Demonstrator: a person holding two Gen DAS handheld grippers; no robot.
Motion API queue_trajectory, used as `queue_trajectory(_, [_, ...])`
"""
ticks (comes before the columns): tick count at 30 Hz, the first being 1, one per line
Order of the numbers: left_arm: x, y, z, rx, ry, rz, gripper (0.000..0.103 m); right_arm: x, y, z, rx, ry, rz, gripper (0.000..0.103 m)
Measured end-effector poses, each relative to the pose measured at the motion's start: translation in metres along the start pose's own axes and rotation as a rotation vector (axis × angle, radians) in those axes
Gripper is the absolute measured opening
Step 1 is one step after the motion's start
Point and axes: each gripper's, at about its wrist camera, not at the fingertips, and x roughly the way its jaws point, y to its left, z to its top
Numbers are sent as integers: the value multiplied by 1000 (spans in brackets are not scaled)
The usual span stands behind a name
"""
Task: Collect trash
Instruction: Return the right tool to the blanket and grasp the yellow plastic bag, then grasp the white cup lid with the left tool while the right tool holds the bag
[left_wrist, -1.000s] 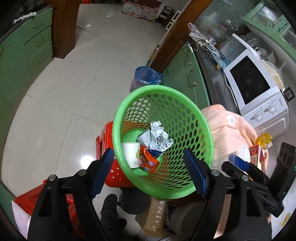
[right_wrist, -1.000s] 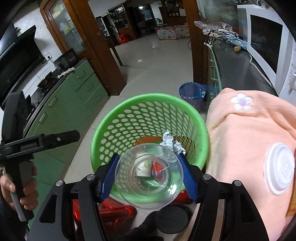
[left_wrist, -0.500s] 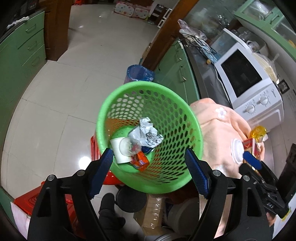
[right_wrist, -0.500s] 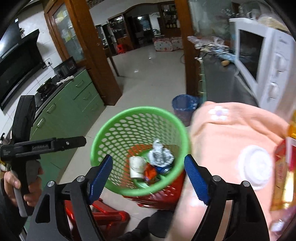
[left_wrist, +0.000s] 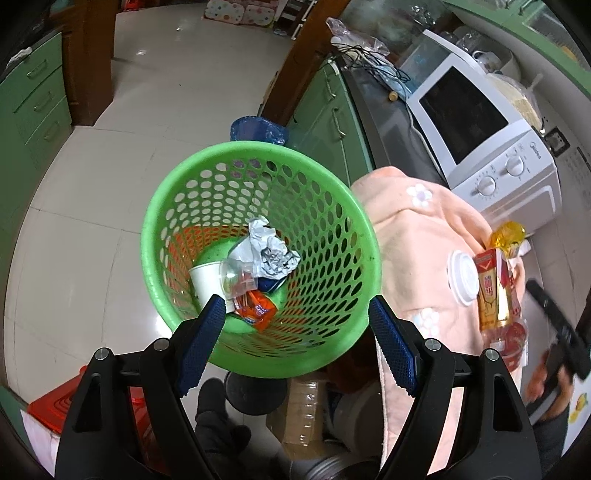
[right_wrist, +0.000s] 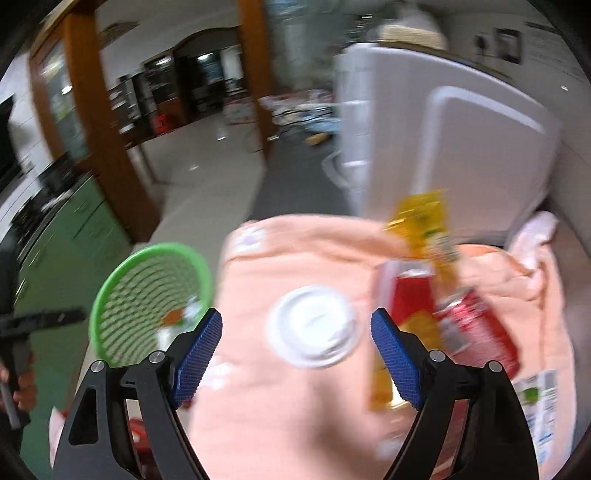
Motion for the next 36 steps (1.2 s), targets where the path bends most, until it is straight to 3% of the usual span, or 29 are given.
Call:
queue_trajectory(9, [12,-15,2,36,25,-4,79,43,-62,39,33,35,-114,80])
queue_trajectory(18, [27,-29,5,65,52,-1,79,94,-68,61,-35,94,-180,80])
queue_trajectory(20, [30,-33,5,74,58,-5,79,101,-70,63,-39,105,-191,71])
queue_trajectory(23, [36,-45,4,99,71,-15,79,101,-74,63,-24,105,-186,59])
queue_trajectory(29, [47,-76,1,156,89,-46,79,83,-83,55,23,80,-176,47])
queue_trajectory(36, [62,-125,2,254,108,-99,79,48,-94,48,104,21,-118,46])
